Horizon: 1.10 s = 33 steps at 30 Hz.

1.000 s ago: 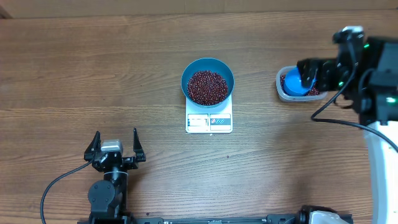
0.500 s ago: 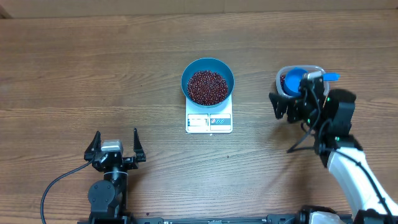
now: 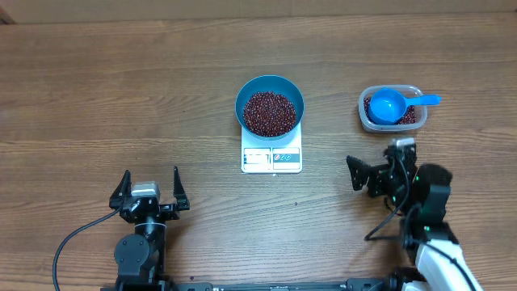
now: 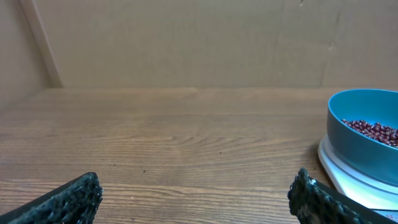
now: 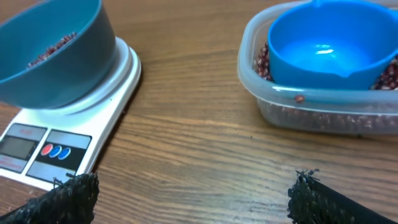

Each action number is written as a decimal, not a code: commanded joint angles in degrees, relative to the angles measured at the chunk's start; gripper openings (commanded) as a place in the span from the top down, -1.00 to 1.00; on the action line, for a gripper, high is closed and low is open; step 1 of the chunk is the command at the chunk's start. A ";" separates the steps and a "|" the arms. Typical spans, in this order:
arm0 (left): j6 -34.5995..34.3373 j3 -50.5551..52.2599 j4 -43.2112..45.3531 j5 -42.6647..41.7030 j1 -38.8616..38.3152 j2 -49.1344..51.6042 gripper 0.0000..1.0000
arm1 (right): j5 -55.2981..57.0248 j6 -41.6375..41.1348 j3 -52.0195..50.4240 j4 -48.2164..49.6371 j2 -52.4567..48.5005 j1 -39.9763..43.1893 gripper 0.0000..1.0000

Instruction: Scoop item into bowl and weigh 150g on scale

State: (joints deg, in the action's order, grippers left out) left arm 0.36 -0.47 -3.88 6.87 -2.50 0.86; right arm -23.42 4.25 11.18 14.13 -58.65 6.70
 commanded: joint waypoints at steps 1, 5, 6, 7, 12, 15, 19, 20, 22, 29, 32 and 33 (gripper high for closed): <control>-0.55 0.20 0.00 -0.31 0.24 -0.61 -0.99 | 0.87 -1.49 -3.96 2.29 4.28 -0.26 -1.00; -0.55 0.20 0.00 -0.31 0.24 -0.61 -0.99 | 0.90 -1.49 -7.37 2.36 8.24 -0.26 -1.00; -0.57 0.20 0.00 -0.31 0.24 -0.61 -0.99 | 0.92 -1.49 -8.22 2.40 9.40 -0.26 -1.00; -0.55 0.20 0.00 -0.31 0.24 -0.61 -0.99 | 0.90 -1.49 -9.03 2.56 10.54 -0.26 -1.00; -0.57 0.20 0.00 -0.31 0.24 -0.61 -0.99 | 0.85 -1.53 -10.75 1.88 14.99 -0.28 -1.00; -0.57 0.20 0.00 -0.31 0.24 -0.61 -0.99 | 0.90 -1.51 -10.75 -0.61 17.31 -0.28 -1.00; -0.55 0.20 0.00 -0.31 0.24 -0.61 -0.99 | 4.07 -1.51 -10.75 -6.64 24.04 -0.33 -1.00; -0.57 0.20 0.00 -0.31 0.24 -0.61 -0.99 | 4.61 -1.51 -10.75 -8.22 25.55 -0.33 -1.00; -0.55 0.20 0.00 -0.31 0.24 -0.61 -0.99 | 5.46 -1.49 -10.75 -11.13 28.46 -0.33 -1.00; -0.55 0.20 0.00 -0.31 0.24 -0.61 -0.99 | 11.54 -1.49 -10.73 -17.84 43.80 -3.41 -1.00; -0.55 0.20 0.00 -0.31 0.24 -0.61 -0.99 | 14.43 -1.49 -10.73 -18.18 49.68 -6.16 -1.00; -0.57 0.20 0.00 -0.31 0.24 -0.61 -0.99 | 14.43 -1.49 -10.73 -18.23 51.04 -6.71 -1.00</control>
State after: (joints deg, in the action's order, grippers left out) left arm 0.36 -0.47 -3.88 6.85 -2.50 0.86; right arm -12.56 3.01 1.04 -4.16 -11.18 1.65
